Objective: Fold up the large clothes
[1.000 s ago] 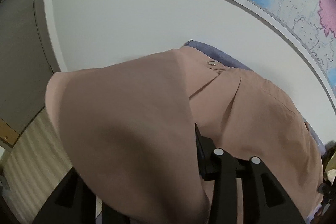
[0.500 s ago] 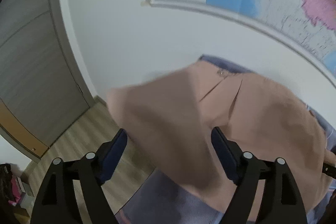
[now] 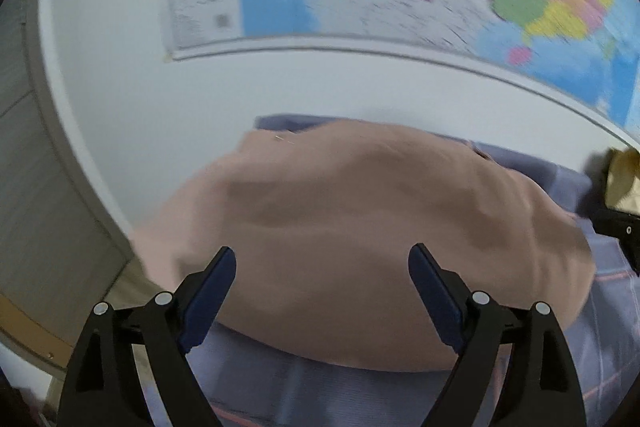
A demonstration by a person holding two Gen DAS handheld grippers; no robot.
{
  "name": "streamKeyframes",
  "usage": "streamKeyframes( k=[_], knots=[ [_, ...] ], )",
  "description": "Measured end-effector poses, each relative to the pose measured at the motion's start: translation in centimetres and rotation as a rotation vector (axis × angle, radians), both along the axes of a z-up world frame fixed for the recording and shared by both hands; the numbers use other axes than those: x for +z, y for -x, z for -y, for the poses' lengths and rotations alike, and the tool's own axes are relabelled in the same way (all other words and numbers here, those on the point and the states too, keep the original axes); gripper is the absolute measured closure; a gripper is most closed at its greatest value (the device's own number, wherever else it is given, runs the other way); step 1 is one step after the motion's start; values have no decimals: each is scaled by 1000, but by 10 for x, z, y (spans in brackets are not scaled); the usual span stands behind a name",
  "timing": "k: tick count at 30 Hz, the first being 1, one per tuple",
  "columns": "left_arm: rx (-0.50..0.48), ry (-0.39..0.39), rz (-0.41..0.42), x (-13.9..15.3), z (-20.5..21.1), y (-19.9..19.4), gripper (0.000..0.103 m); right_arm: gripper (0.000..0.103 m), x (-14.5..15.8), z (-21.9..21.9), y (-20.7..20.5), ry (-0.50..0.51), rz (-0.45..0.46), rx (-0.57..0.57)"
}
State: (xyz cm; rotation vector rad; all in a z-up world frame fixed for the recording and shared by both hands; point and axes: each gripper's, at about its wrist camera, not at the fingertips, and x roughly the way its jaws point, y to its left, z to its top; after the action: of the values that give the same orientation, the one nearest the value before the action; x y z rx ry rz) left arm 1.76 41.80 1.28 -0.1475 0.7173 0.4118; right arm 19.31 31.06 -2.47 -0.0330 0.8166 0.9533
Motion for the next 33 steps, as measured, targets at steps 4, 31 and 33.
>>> streamKeyframes(
  k=[4,31,33],
  knots=[
    [-29,34,-23,-27,10,-8,18,42,-8,-28,5,37,17,64],
    [-5,45,-107,-54,11,-27,13,45,-41,-109,-52,88,-76,29],
    [11,81,-127,-60,4,-31,12,44,-51,-114,-56,121,-97,32]
  ],
)
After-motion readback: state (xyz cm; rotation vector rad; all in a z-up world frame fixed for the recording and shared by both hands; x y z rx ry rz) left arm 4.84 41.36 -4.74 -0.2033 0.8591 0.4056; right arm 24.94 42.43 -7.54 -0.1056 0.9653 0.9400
